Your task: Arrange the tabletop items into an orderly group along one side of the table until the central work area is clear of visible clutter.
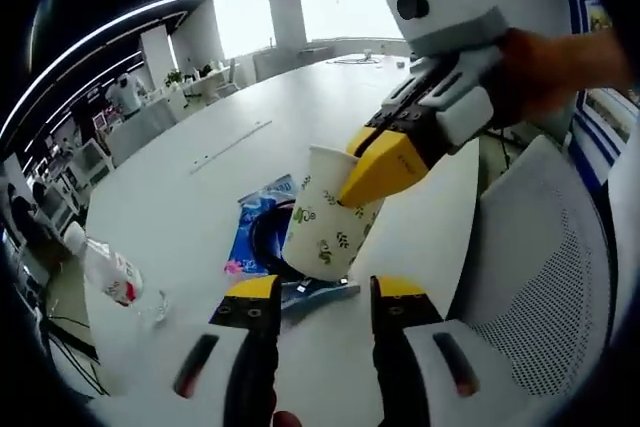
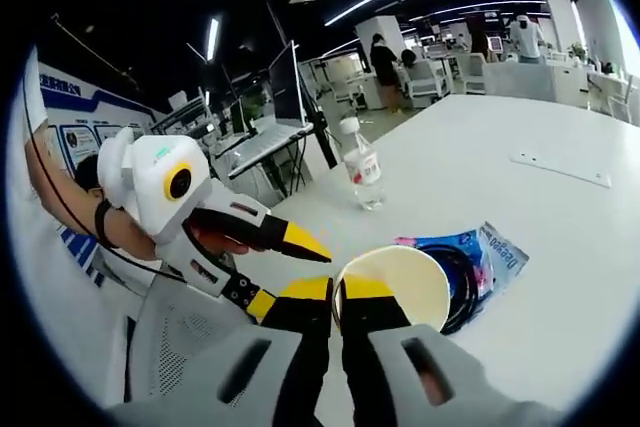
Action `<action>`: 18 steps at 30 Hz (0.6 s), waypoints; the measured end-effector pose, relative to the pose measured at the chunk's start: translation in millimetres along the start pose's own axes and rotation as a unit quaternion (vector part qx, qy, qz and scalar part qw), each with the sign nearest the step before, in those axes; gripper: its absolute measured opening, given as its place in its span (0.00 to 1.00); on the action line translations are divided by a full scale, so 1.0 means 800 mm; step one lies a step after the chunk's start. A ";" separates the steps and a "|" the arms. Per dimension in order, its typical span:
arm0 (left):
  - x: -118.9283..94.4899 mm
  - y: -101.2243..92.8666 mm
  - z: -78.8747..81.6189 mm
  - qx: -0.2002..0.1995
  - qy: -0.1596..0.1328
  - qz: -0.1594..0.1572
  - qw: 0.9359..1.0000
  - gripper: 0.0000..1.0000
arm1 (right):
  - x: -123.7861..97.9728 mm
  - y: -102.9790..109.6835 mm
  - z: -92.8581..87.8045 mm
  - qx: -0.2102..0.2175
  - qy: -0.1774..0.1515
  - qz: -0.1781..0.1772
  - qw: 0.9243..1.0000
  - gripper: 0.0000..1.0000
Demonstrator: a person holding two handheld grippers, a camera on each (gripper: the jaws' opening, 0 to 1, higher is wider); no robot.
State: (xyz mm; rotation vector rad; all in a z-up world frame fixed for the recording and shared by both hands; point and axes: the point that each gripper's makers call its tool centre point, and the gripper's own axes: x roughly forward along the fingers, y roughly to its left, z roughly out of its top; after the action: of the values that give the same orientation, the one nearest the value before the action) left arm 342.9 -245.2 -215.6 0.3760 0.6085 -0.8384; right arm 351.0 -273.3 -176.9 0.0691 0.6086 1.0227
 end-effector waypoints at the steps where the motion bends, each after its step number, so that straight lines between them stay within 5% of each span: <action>1: -0.001 0.003 -0.001 -0.008 -0.002 0.002 1.000 0.35 | 0.002 0.000 0.001 -0.003 0.002 0.000 1.000 0.00; 18: -0.023 0.054 -0.030 -0.091 -0.014 0.048 0.995 0.35 | 0.035 -0.005 0.016 -0.033 0.032 0.011 0.999 0.00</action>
State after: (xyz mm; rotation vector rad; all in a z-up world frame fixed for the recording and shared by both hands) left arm 358.5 -195.1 -219.3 0.2248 0.6306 -0.6896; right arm 370.8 -249.5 -180.2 -0.0154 0.6318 1.0689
